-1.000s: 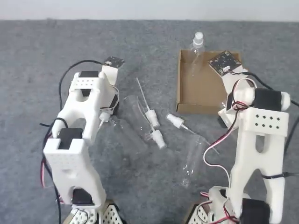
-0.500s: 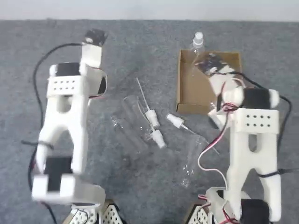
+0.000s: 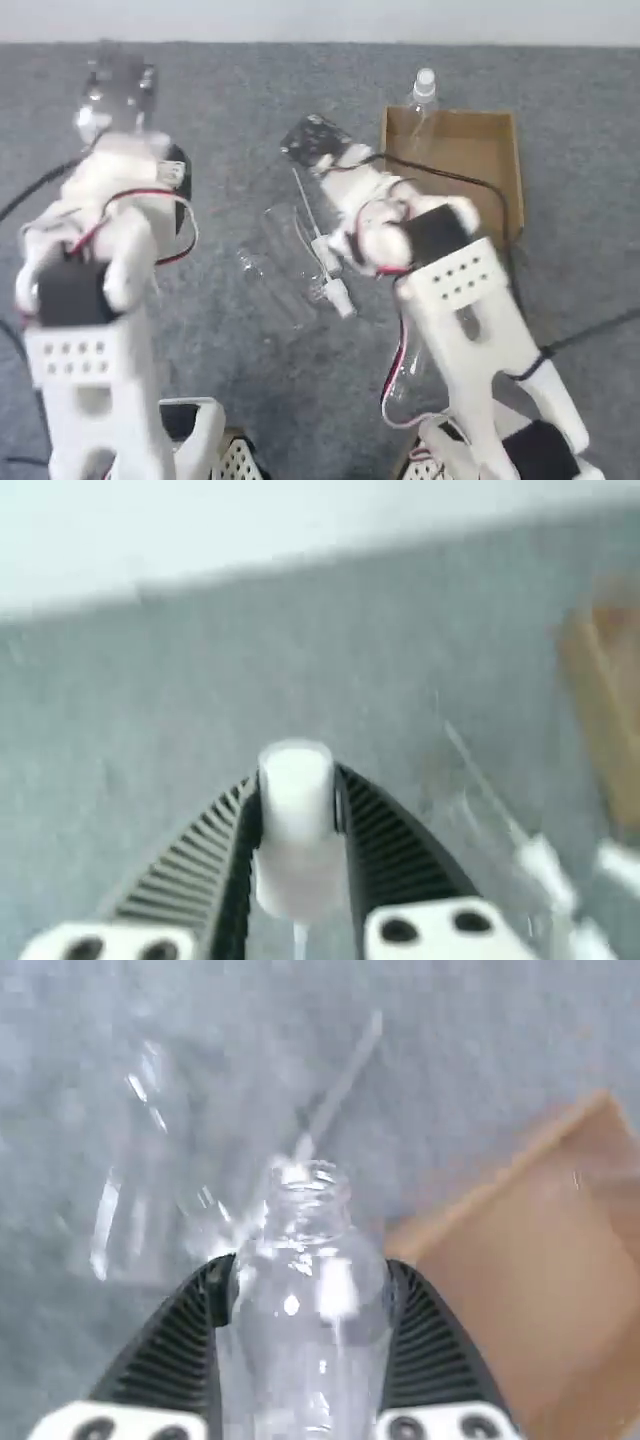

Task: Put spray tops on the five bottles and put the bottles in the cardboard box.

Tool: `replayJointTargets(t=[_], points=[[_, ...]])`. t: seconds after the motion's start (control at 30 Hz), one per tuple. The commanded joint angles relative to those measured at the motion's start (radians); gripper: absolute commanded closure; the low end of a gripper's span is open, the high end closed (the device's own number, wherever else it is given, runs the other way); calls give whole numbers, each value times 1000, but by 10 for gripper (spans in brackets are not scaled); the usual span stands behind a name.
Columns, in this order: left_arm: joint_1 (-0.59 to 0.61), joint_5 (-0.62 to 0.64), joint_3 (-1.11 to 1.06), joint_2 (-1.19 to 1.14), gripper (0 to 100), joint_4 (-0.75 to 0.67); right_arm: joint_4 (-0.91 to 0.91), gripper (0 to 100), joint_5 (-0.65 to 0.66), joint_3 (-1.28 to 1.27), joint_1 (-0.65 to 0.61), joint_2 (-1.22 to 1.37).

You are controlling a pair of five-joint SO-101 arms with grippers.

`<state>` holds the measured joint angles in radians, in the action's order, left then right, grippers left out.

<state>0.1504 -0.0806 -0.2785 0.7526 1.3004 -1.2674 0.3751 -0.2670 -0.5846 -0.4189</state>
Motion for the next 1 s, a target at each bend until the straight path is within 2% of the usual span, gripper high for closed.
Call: replayJointTargets(t=[0.0,0.27,0.4,0.53,0.77,0.97], points=[[2,81,8,138,987,-81,162,993,-61,-80,-99,-84],[-3,252,5,238,987,-216,565,993,-72,-471,-251,-282],[-5,396,2,239,988,-259,642,993,-141,-592,-302,-346],[-5,499,-2,238,988,-290,674,993,-147,-641,-309,-360],[-5,502,-143,244,988,-381,711,993,-147,-715,-309,-401],[-54,502,-147,247,988,-338,845,993,-155,-778,-305,-418]])
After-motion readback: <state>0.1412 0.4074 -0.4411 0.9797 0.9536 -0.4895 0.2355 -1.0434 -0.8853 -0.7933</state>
